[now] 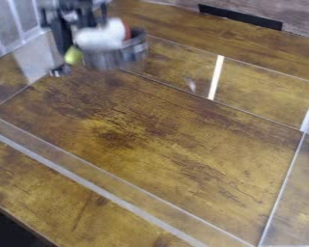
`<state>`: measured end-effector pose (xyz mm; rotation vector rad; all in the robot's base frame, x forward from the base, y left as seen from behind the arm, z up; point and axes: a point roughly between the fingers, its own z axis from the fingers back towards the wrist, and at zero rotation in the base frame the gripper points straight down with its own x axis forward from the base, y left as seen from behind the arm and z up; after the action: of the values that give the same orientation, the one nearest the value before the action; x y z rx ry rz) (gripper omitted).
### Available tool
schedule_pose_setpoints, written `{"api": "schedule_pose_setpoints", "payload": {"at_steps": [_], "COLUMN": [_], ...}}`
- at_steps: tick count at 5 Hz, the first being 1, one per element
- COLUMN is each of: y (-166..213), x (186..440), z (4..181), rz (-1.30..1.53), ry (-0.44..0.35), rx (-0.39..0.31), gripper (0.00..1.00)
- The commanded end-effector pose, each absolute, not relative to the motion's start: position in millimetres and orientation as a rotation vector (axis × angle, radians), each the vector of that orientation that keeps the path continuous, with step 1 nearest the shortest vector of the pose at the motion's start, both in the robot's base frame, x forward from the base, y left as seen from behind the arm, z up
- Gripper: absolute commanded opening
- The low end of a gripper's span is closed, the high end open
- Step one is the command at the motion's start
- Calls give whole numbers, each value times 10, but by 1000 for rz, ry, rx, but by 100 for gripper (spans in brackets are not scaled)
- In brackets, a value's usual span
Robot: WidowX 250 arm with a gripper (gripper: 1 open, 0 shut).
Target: Move the green spoon to the right
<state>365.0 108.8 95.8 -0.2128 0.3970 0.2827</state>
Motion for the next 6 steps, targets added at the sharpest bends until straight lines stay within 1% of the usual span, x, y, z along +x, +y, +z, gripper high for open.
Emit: {"api": "schedule_pose_setpoints", "payload": {"at_steps": [1,2,3,5,6], "y": [729,578,458,429,325], "x": [3593,3562,3525,3425,3347], "z": [1487,1588,1609,1672,1649], "rz": [172,146,134,38,48], "ry": [230,225,225,233,236], "rx": [-188,-184,-187,-210,-216], "gripper": [0,0,0,0,0]}}
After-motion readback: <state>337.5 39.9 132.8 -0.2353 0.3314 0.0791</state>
